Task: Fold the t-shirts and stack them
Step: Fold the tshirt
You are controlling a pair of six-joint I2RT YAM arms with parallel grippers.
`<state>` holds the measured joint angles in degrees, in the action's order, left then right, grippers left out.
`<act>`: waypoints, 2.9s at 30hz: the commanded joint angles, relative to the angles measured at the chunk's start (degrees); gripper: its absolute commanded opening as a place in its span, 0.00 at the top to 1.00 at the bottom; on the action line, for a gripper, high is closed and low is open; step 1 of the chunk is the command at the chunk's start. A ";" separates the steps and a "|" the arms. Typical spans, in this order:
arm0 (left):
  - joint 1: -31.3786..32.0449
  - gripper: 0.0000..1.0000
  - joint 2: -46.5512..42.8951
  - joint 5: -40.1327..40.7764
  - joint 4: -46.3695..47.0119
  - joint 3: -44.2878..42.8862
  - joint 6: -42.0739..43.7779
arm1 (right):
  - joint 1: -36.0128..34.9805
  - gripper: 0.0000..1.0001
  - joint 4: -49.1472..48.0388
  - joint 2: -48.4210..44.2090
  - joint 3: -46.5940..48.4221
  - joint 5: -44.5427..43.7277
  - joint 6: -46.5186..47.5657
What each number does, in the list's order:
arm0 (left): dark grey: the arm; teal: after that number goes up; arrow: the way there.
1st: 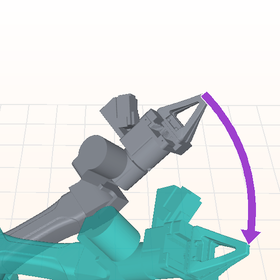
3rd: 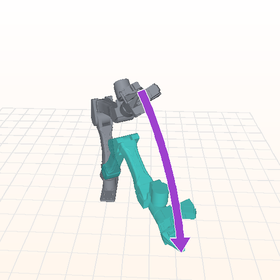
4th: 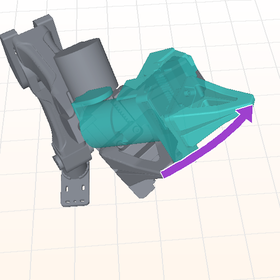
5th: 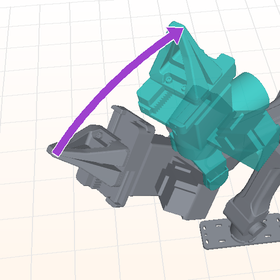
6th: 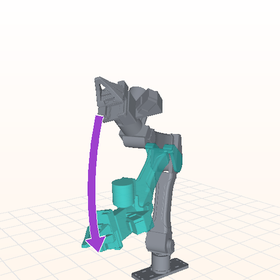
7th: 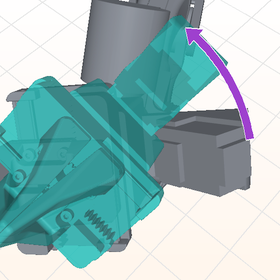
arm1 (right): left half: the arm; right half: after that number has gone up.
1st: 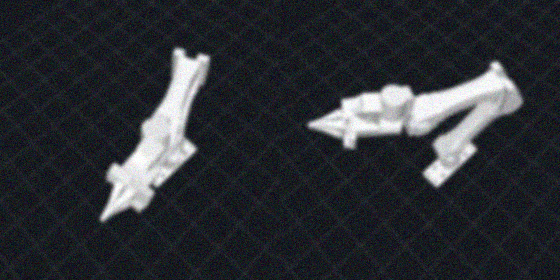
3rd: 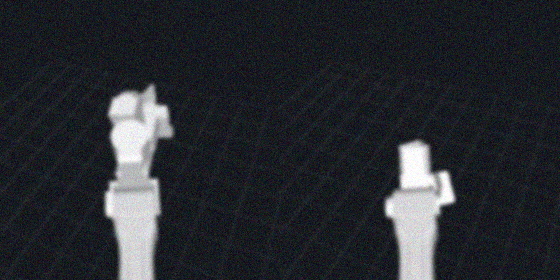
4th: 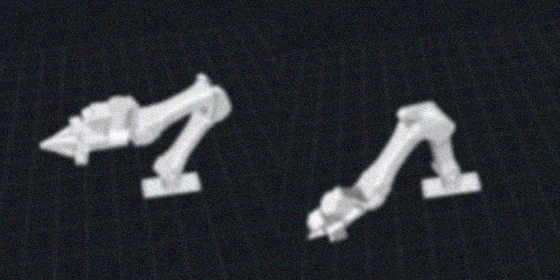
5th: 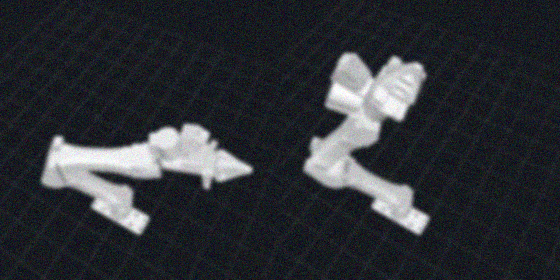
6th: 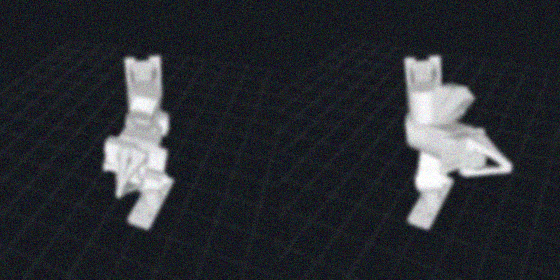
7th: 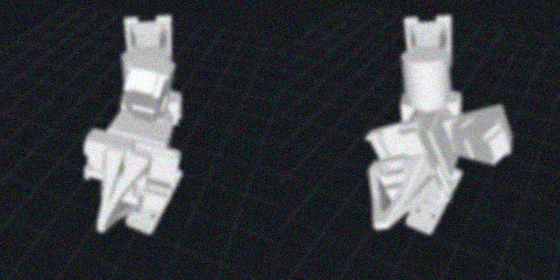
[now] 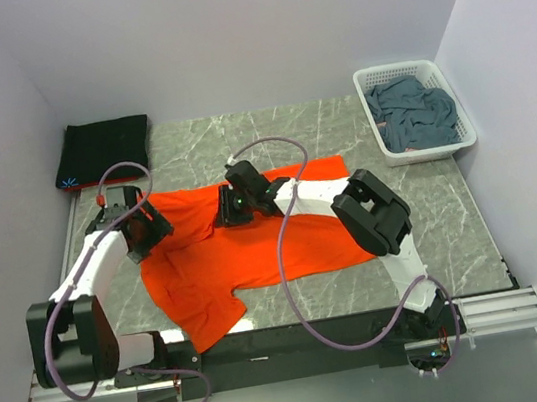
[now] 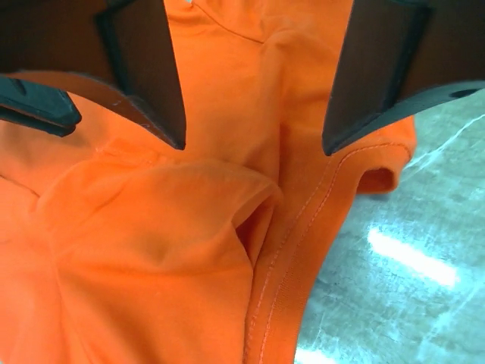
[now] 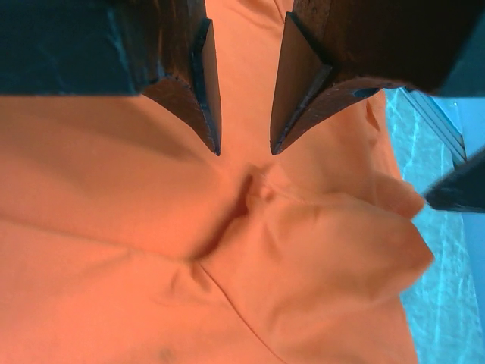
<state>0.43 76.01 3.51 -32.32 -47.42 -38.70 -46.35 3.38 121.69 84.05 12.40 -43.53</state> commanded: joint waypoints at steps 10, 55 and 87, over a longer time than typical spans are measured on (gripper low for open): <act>-1.74 0.23 0.01 -2.80 11.12 3.47 2.31 | 0.73 0.62 -11.89 -2.95 -5.21 4.82 -4.71; -1.74 0.62 2.39 -5.00 12.46 3.13 4.33 | -0.15 0.92 -15.95 4.09 -2.84 8.25 -9.21; -1.74 0.44 -5.07 -1.92 2.95 4.60 -0.85 | 0.03 0.90 -2.85 2.41 3.22 12.55 -6.48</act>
<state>-1.21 74.72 1.52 -33.26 -45.93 -38.46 -46.13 0.23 125.40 85.49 23.18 -50.50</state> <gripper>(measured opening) 0.521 0.100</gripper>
